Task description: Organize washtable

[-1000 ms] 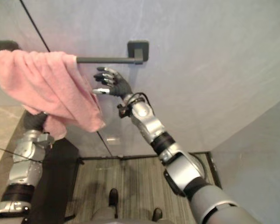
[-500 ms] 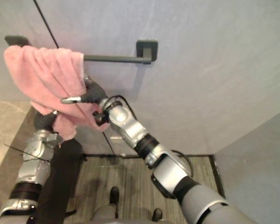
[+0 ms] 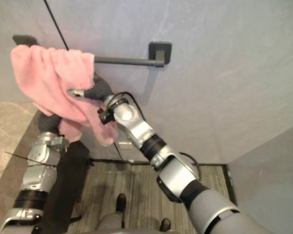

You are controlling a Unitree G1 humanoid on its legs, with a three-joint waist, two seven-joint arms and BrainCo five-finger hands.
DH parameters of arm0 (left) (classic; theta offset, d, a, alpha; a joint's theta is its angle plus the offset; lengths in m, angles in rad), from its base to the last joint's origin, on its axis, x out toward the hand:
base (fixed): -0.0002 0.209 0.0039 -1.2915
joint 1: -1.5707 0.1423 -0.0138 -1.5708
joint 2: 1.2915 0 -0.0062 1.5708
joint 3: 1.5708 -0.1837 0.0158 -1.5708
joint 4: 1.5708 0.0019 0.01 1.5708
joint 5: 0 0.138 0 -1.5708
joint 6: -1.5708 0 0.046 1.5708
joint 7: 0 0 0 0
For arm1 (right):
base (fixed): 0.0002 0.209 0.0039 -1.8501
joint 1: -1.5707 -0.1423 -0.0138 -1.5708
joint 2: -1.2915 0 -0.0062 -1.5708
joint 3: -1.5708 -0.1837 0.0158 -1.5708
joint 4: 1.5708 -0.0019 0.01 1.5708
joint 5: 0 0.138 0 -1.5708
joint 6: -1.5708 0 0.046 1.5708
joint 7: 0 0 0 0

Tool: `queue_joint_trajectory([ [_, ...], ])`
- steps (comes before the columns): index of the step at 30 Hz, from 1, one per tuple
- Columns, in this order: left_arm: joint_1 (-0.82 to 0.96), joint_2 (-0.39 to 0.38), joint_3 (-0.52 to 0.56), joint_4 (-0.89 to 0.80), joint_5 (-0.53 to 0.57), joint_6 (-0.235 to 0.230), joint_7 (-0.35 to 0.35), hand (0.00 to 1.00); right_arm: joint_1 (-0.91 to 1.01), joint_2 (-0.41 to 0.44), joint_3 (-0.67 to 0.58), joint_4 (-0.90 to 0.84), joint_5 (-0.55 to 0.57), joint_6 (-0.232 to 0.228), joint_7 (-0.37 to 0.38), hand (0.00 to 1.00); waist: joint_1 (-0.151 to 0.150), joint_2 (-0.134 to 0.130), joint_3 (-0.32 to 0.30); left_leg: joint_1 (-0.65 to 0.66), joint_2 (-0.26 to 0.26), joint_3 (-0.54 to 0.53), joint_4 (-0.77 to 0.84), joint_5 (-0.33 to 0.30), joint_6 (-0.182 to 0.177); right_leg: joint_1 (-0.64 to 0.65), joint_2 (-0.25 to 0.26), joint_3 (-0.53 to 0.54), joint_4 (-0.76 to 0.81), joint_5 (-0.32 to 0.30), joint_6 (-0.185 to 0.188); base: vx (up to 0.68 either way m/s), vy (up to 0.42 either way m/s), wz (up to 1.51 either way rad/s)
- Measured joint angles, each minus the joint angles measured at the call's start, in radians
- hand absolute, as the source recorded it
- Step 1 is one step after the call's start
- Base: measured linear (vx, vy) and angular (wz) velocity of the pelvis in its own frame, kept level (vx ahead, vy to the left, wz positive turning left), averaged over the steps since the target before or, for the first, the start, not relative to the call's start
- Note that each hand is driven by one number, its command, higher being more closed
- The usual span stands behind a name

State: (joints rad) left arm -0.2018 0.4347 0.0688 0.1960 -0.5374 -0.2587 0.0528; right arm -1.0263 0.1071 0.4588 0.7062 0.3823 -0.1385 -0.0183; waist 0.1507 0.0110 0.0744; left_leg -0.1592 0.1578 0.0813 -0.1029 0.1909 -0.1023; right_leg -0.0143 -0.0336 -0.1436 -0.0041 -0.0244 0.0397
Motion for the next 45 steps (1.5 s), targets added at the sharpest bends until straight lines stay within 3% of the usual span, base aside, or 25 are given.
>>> queue_joint_trajectory([
  [6, 0.028, -0.001, 0.004, -0.049, 0.000, 0.000, -0.003, 1.00, 0.000, -0.092, -0.064, 0.024, -0.001, 0.019, 0.013, 1.00, -0.005, 0.004, 0.005, 0.002, 0.000, 0.003, 0.000, 0.003, -0.004, 0.001, 0.000, 0.001, 0.001, 0.000, 0.000, 0.00, 0.000, 0.00],
  [10, 0.031, -0.003, 0.008, -0.049, 0.000, 0.003, -0.007, 1.00, 0.017, -0.106, -0.093, 0.016, 0.001, 0.020, 0.020, 1.00, -0.012, 0.012, 0.016, 0.012, 0.001, 0.007, -0.001, 0.002, -0.004, 0.010, 0.001, 0.001, 0.002, 0.000, 0.000, 0.00, 0.000, 0.00],
  [21, 0.050, -0.001, 0.054, -0.050, 0.000, 0.009, -0.028, 1.00, 0.095, -0.195, -0.154, -0.052, 0.041, 0.013, 0.028, 1.00, -0.031, -0.007, 0.029, 0.014, -0.001, 0.033, -0.001, -0.005, -0.005, -0.015, -0.007, 0.032, 0.004, -0.001, 0.007, -0.01, 0.004, -0.07],
  [31, 0.018, -0.001, 0.092, 0.008, -0.001, 0.009, -0.029, 1.00, 0.121, -0.198, -0.159, -0.102, 0.041, 0.012, 0.076, 1.00, -0.053, -0.018, 0.030, 0.009, 0.000, 0.044, -0.001, 0.002, -0.003, -0.025, -0.006, 0.042, 0.008, 0.009, 0.011, 0.02, -0.001, -0.03],
  [45, -0.065, -0.001, 0.099, 0.167, -0.001, 0.008, -0.030, 1.00, 0.109, -0.198, -0.123, -0.103, 0.060, 0.011, 0.083, 1.00, -0.055, -0.041, 0.029, 0.011, 0.001, 0.056, -0.001, 0.002, -0.003, -0.027, -0.007, 0.058, 0.011, 0.009, 0.011, 0.01, 0.000, -0.02],
])
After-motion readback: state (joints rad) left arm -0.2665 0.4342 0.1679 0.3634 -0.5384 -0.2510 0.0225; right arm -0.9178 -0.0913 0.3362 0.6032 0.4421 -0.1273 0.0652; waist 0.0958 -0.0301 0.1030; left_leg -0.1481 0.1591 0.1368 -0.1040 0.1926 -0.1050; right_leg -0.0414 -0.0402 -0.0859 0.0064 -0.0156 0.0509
